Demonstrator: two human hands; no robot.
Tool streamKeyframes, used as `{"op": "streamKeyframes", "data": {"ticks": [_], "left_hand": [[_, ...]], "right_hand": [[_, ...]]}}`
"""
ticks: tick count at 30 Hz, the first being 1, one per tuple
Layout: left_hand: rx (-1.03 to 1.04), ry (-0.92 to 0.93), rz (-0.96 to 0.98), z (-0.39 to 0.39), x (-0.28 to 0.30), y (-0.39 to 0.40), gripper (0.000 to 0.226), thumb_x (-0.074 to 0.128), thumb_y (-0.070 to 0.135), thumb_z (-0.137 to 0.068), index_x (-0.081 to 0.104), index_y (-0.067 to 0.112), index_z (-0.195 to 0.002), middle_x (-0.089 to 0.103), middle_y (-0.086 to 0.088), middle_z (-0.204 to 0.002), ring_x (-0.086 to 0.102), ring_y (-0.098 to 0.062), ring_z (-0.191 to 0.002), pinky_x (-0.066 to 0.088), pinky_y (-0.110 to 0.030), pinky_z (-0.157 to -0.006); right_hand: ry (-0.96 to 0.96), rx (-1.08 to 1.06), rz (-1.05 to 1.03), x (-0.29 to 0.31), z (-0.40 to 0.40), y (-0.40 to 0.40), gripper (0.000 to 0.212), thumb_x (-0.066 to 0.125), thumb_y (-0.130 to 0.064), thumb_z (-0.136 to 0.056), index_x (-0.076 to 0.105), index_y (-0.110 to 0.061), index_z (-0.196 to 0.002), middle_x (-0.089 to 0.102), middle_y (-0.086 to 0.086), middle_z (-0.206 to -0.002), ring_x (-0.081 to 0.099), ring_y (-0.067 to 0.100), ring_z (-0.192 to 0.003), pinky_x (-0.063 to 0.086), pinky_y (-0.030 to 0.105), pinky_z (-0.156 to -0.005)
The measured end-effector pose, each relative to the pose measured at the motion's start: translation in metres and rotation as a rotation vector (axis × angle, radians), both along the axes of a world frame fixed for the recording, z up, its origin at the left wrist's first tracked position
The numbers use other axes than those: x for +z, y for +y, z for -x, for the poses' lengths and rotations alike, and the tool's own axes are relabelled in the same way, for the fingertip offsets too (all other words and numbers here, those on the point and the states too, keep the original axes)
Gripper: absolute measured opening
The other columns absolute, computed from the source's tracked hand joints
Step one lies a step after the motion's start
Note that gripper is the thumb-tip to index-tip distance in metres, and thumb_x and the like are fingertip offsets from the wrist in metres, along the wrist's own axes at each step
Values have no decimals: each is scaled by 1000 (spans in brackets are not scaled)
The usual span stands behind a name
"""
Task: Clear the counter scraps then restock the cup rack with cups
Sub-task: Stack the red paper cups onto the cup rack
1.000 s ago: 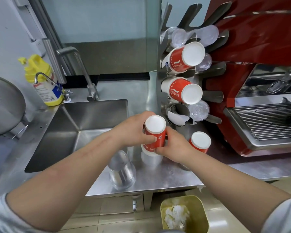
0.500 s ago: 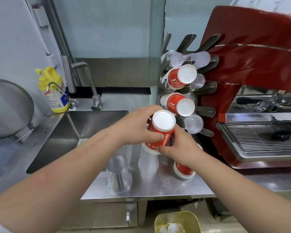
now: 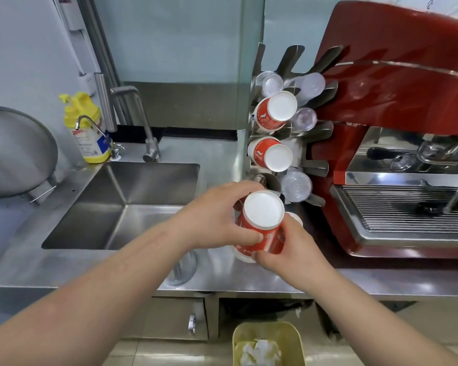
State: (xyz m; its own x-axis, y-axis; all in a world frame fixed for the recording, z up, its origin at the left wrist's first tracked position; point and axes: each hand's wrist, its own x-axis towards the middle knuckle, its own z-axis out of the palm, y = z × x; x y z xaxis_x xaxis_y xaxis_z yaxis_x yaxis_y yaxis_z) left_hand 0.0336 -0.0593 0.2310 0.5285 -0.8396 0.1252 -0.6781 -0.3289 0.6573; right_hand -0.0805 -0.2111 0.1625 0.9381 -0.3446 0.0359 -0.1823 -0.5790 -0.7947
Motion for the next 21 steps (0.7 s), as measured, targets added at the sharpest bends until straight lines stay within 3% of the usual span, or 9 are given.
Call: {"op": "streamKeyframes", "data": {"ticks": [2, 6, 12, 17, 21], "left_hand": [[15, 13, 0, 7, -13, 1, 62, 83, 30, -63, 54, 43, -116, 60, 23, -110, 53, 8, -100, 39, -4, -76], [38, 102, -17, 19, -46, 6, 57, 82, 29, -64, 55, 41, -112, 60, 23, -107, 54, 0, -104, 44, -14, -79], [95, 164, -69, 26, -95, 6, 63, 83, 29, -65, 47, 50, -112, 55, 29, -111, 49, 8, -108, 36, -8, -87], [131, 204, -108, 20, -122, 1, 68, 81, 28, -68, 49, 37, -127, 54, 21, -120, 49, -3, -117, 40, -22, -96], [140, 227, -127, 10, -135, -5, 69, 78, 30, -67, 48, 38, -129, 56, 19, -123, 49, -4, -118, 42, -28, -99]], "right_hand": [[21, 0, 22, -13, 6, -1, 59, 79, -30, -62, 49, -37, -112, 60, -17, -106, 58, -1, -97, 48, 17, -76], [82, 27, 25, -51, 13, -1, 70, 74, -43, -56, 47, -39, -121, 58, -14, -117, 55, 6, -109, 51, 34, -91], [173, 50, 7, -92, 16, 0, 78, 74, -46, -57, 45, -33, -128, 54, -9, -122, 54, 9, -112, 47, 28, -92], [230, 43, -13, -113, 8, -3, 79, 77, -42, -60, 44, -32, -132, 54, -7, -125, 55, 12, -111, 49, 29, -92], [243, 30, -30, -123, -3, -3, 78, 77, -34, -66, 44, -28, -135, 55, -4, -127, 55, 14, -113, 49, 33, -95]]}}
